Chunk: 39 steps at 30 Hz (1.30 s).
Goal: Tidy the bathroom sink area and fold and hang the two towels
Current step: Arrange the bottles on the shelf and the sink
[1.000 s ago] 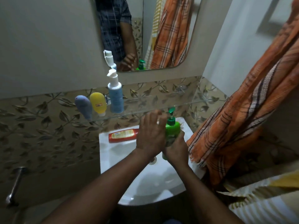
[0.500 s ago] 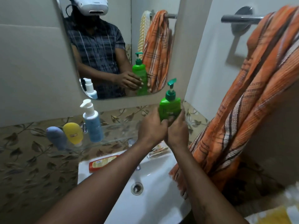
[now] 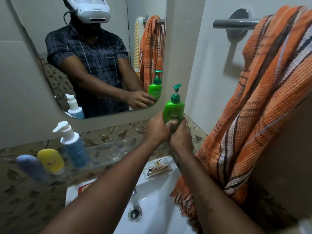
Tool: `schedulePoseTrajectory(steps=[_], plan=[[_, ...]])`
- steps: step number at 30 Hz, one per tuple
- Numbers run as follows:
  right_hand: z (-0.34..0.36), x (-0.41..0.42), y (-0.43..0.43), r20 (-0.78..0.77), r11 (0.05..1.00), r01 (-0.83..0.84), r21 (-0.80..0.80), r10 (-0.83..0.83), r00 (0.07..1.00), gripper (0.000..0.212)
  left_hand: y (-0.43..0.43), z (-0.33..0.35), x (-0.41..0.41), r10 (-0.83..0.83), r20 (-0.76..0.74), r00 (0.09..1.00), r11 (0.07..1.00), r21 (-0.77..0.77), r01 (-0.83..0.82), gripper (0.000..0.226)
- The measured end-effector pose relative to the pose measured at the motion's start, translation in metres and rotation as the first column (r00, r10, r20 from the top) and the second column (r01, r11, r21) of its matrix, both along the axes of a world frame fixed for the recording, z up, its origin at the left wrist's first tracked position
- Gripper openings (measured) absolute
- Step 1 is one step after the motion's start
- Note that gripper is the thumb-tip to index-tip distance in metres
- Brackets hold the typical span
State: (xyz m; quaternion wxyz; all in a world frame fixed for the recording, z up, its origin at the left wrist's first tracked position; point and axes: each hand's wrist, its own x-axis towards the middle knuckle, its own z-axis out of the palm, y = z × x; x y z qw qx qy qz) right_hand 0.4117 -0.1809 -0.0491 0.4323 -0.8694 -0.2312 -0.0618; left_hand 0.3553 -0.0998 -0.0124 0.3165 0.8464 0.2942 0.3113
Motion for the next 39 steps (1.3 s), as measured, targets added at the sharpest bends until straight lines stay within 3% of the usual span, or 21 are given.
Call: schedulePoseTrajectory(steps=[3,7,12,23,28,31,34,39], plan=[[-0.004,0.002,-0.002,-0.037,1.0,-0.005,0.027,0.006,0.999,0.084,0.0,-0.003,0.008,-0.005,0.011,1.0,1.0,-0.031,0.005,0.044],[-0.007,0.013,-0.001,-0.077,0.999,-0.035,-0.013,0.033,0.996,0.063,-0.001,-0.017,0.012,-0.032,-0.047,0.998,0.999,-0.039,0.03,0.052],[-0.014,0.023,0.0,-0.093,0.992,-0.088,-0.087,0.079,0.992,0.079,-0.004,-0.037,0.008,-0.012,-0.07,0.997,0.999,-0.053,0.008,0.059],[-0.019,0.025,-0.008,-0.108,0.988,-0.137,-0.066,0.13,0.986,0.082,-0.007,-0.048,0.007,-0.006,-0.082,0.997,0.995,-0.099,-0.003,0.054],[-0.023,0.008,-0.023,-0.058,0.999,-0.042,-0.022,0.04,0.997,0.101,-0.009,-0.055,-0.003,0.024,-0.044,0.999,0.995,-0.092,-0.028,0.051],[-0.033,-0.012,-0.034,0.012,0.996,0.006,0.085,-0.007,1.0,0.088,-0.014,-0.058,-0.018,0.048,0.001,0.999,0.994,-0.101,-0.048,0.046],[-0.044,-0.033,-0.039,0.027,0.979,-0.091,0.184,0.087,0.996,0.053,-0.019,-0.065,-0.042,0.004,0.072,0.997,0.997,-0.084,0.002,0.035],[-0.064,-0.07,-0.03,-0.009,0.959,-0.25,0.13,0.253,0.967,0.01,-0.023,-0.086,-0.09,-0.04,0.041,0.998,0.999,-0.002,0.04,0.012]])
